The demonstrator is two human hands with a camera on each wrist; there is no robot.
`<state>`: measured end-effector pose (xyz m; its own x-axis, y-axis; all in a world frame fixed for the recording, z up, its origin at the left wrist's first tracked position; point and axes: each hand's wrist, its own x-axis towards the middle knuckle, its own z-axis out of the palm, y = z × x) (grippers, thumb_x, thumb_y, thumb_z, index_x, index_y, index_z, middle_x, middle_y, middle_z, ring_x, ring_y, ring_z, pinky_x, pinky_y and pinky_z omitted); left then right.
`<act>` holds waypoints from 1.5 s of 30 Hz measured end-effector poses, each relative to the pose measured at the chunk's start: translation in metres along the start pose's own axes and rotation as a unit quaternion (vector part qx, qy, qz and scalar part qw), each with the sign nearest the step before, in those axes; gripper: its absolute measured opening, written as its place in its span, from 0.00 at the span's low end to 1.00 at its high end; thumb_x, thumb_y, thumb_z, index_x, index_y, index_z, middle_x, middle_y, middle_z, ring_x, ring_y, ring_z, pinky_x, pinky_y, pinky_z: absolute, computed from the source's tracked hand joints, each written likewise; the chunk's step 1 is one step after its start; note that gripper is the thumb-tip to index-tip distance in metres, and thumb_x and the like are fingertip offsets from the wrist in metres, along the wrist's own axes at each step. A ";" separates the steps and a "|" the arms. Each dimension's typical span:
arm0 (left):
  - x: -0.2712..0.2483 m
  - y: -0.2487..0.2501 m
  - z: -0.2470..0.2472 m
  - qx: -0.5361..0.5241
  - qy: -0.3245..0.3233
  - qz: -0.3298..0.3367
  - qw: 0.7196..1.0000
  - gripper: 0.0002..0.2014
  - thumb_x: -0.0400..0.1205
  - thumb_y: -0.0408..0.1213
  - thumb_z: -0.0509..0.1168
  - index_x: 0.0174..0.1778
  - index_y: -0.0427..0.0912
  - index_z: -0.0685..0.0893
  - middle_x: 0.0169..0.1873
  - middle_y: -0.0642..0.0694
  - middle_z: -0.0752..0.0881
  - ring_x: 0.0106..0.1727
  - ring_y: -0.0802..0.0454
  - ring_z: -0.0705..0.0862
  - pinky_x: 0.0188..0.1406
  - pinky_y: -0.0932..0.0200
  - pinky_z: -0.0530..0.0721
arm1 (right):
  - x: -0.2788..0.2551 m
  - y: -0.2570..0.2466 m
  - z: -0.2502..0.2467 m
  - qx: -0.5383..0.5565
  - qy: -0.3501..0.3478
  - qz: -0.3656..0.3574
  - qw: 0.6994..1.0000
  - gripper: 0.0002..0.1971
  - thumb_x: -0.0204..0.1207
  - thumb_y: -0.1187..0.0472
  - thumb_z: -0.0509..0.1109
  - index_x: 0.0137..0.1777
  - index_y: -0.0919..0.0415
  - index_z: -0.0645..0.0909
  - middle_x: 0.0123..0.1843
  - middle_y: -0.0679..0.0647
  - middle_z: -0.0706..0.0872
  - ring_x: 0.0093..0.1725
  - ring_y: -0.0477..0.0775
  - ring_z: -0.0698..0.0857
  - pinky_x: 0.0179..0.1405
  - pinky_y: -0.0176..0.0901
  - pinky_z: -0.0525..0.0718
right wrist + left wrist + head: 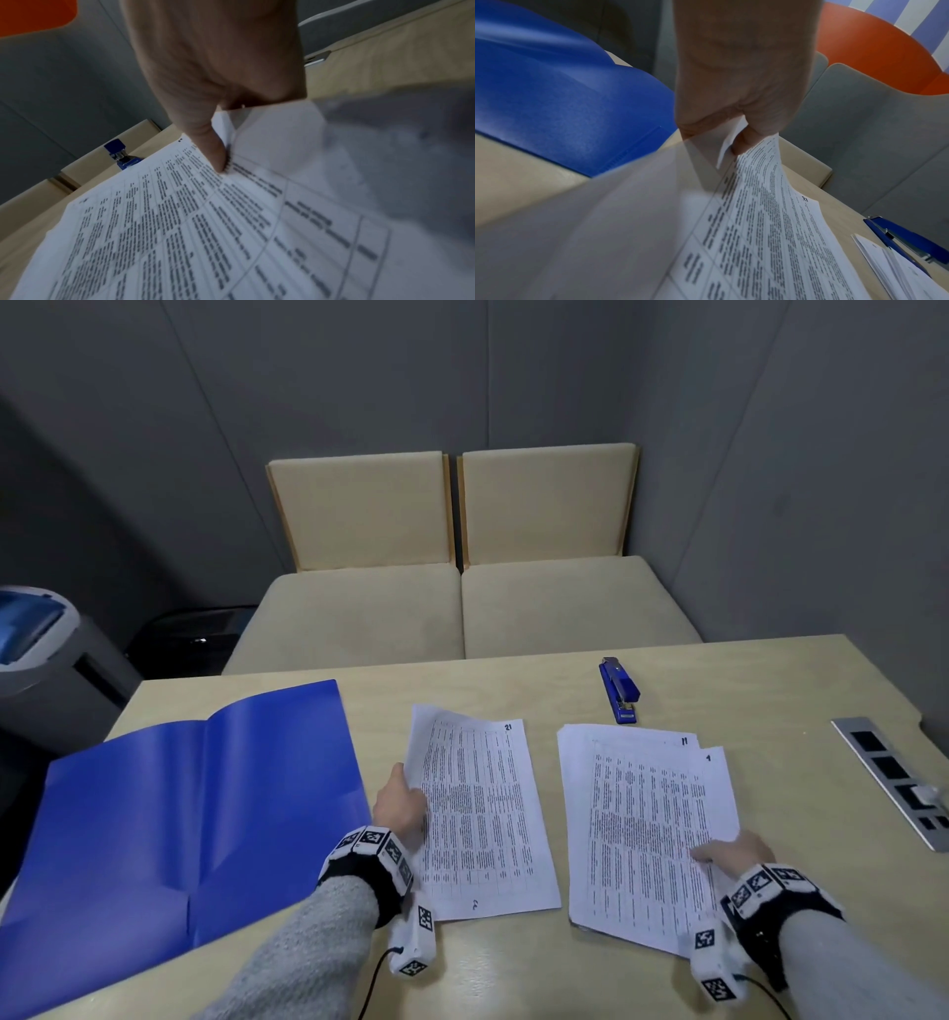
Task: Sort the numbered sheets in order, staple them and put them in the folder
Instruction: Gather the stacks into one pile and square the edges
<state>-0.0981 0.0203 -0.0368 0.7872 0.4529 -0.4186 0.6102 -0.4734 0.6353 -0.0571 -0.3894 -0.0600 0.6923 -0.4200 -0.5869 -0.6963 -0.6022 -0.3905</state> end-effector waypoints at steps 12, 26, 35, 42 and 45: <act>0.013 -0.019 -0.006 -0.115 -0.018 -0.008 0.993 0.12 0.78 0.25 0.48 0.52 0.40 0.72 0.43 0.37 0.82 0.38 0.39 0.82 0.32 0.50 0.83 | -0.037 -0.008 -0.003 0.343 -0.185 -0.090 0.917 0.21 0.79 0.76 0.62 0.68 0.58 0.71 0.53 0.56 0.86 0.52 0.59 0.86 0.45 0.54 0.82; 0.000 -0.017 -0.002 -0.279 -0.146 -0.077 0.946 0.34 0.84 0.37 0.63 0.82 0.41 0.51 0.77 0.43 0.66 0.75 0.39 0.71 0.68 0.51 0.73 | -0.075 -0.101 0.124 0.107 -0.288 -0.174 0.936 0.24 0.74 0.80 0.60 0.68 0.63 0.73 0.63 0.56 0.81 0.68 0.58 0.78 0.71 0.54 0.73; -0.015 0.037 -0.053 -0.290 -0.157 0.169 0.929 0.24 0.80 0.28 0.65 0.73 0.43 0.71 0.60 0.45 0.85 0.59 0.49 0.85 0.56 0.53 0.86 | -0.081 -0.132 0.077 0.365 -0.235 -0.152 0.888 0.14 0.70 0.79 0.67 0.54 0.67 0.81 0.48 0.62 0.89 0.45 0.61 0.88 0.39 0.47 0.85; -0.021 0.079 -0.078 -0.315 -0.053 0.281 0.905 0.12 0.82 0.32 0.65 0.61 0.41 0.78 0.54 0.47 0.87 0.54 0.57 0.86 0.50 0.62 0.86 | -0.119 -0.186 0.010 0.449 -0.230 -0.299 0.810 0.13 0.72 0.75 0.68 0.53 0.62 0.83 0.53 0.57 0.88 0.52 0.55 0.85 0.50 0.47 0.79; -0.026 0.078 -0.065 -0.327 0.018 0.283 0.902 0.13 0.83 0.35 0.64 0.63 0.41 0.78 0.53 0.44 0.87 0.54 0.54 0.85 0.51 0.56 0.85 | -0.129 -0.186 0.010 0.451 -0.208 -0.317 0.808 0.11 0.72 0.75 0.70 0.50 0.62 0.83 0.52 0.57 0.88 0.52 0.54 0.84 0.50 0.45 0.79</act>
<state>-0.0769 0.0205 0.0653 0.9451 0.3089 0.1068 -0.0807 -0.0963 0.9921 -0.0191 -0.2162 0.0814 0.9712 0.1563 -0.1796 -0.2106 0.2118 -0.9544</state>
